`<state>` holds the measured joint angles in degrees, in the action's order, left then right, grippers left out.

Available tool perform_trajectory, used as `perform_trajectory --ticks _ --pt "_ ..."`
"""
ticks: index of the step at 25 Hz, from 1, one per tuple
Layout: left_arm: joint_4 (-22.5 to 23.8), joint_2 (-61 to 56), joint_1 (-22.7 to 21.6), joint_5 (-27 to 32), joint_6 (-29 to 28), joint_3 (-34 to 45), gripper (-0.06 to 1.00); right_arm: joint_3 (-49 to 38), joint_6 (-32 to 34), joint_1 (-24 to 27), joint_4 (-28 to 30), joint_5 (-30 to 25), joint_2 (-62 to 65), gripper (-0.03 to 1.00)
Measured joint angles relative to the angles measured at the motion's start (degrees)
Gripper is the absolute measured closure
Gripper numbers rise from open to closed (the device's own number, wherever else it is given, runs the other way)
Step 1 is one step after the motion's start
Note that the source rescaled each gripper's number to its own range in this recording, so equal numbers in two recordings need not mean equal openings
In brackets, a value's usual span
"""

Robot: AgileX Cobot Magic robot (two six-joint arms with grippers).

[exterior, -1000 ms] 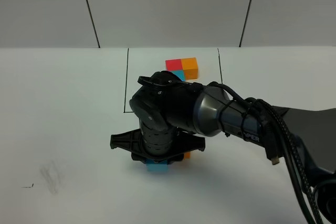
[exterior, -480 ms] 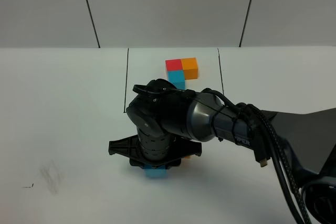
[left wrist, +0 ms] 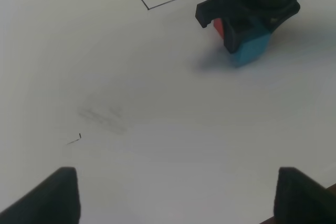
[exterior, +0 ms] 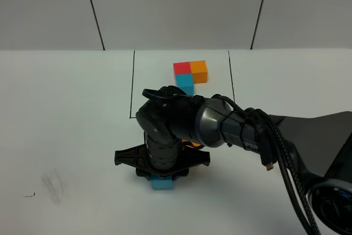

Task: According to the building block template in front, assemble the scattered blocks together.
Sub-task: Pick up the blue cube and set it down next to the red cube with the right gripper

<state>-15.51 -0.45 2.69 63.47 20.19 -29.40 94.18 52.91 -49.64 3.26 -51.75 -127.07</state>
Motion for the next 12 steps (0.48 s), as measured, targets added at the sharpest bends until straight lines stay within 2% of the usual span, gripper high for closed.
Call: perform_trajectory --ticks 3,12 --pt "0.1 0.0 0.0 0.0 0.0 0.0 0.09 0.0 -1.9 1.2 -1.3 -0.3 -0.1 0.77" --pt "1.5 0.0 0.0 0.0 0.0 0.0 0.09 0.0 -1.1 1.5 -0.2 -0.6 -0.6 0.77"
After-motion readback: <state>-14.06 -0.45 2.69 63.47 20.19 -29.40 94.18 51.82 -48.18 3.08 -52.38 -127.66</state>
